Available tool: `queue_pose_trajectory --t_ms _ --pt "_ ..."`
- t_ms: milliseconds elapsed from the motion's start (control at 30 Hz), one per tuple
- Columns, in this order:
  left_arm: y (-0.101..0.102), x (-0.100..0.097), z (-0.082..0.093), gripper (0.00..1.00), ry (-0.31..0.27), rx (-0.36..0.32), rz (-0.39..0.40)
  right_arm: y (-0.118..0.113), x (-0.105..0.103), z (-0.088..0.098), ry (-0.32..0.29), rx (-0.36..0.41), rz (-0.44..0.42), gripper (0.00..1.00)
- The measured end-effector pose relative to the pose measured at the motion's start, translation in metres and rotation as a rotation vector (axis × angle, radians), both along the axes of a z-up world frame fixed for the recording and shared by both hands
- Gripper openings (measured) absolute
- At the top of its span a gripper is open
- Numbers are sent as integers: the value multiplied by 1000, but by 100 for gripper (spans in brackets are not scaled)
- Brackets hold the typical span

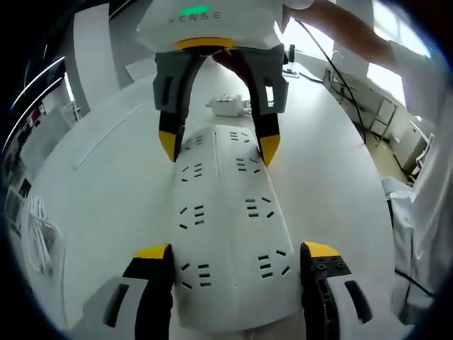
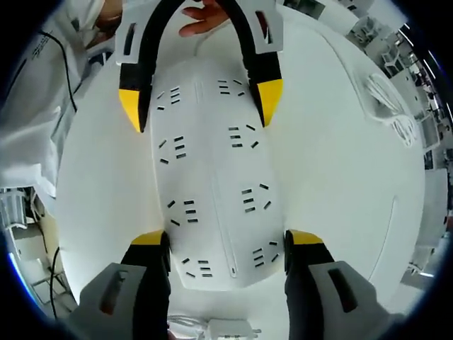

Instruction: Straighten the power strip on the desk, plug the charger into it

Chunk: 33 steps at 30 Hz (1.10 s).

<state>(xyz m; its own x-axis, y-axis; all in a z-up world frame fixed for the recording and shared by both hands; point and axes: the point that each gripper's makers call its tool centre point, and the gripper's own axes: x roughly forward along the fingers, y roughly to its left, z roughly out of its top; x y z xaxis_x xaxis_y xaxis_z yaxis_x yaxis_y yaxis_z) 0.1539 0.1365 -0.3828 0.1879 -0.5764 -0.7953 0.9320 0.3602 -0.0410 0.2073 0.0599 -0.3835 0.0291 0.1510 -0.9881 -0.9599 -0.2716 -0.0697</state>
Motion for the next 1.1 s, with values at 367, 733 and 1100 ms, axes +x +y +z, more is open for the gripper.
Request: queue_pose_trajectory --t_ms 367,733,1100 --pt "0 5 1 74 3 3 -31 -3 -1 1 2 22 -57 65" --pt "0 6 0 74 3 9 -49 -5 -6 1 0 24 -101 65" --pt "2 10 0 73 2 8 -59 -7 -15 2 -5 25 -141 65"
